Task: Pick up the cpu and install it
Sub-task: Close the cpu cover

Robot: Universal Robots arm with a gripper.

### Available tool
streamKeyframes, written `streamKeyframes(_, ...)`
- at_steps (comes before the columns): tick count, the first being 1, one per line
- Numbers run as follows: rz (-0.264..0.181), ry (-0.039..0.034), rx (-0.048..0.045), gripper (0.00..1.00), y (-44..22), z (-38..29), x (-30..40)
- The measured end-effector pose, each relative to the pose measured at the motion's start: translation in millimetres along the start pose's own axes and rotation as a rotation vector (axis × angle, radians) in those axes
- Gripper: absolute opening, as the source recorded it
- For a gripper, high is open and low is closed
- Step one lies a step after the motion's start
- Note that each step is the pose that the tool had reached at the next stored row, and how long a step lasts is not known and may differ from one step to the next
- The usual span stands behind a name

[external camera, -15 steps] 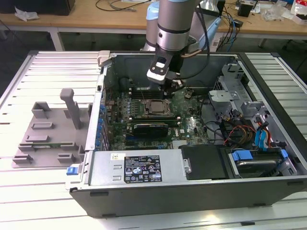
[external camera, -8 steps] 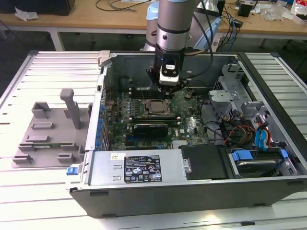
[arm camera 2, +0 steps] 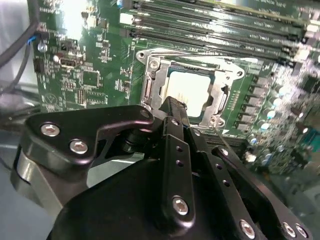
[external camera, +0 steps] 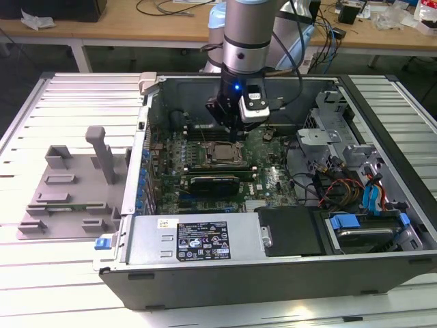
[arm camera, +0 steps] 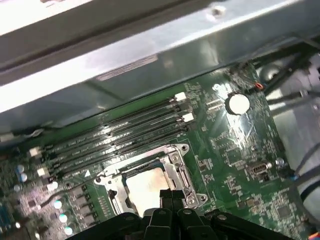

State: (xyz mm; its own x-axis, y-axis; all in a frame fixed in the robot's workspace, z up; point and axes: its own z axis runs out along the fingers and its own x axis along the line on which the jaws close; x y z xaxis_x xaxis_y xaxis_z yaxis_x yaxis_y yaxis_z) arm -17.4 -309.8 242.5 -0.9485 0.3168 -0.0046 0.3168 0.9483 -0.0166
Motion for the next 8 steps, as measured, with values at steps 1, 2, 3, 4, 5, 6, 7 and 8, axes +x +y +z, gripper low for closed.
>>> streamKeyframes(1,-0.033,-0.0005,-0.0001,0.11,0.0,0.1,0.0)
streamKeyframes(2,-0.089,-0.0015,-0.0003,0.11,0.0,0.2,0.0)
streamKeyframes(3,-0.118,-0.0020,-0.0005,0.11,0.0,0.3,0.0)
streamKeyframes(4,-0.158,-0.0026,-0.0007,0.11,0.0,0.4,0.0)
streamKeyframes(5,-0.183,-0.0030,-0.0008,0.11,0.0,0.4,0.0)
streamKeyframes(6,-0.219,-0.0036,-0.0010,0.11,0.0,0.5,0.0)
streamKeyframes(7,-0.253,-0.0042,-0.0011,0.11,0.0,0.6,0.0)
streamKeyframes(8,-0.282,-0.0047,-0.0013,0.11,0.0,0.7,0.0)
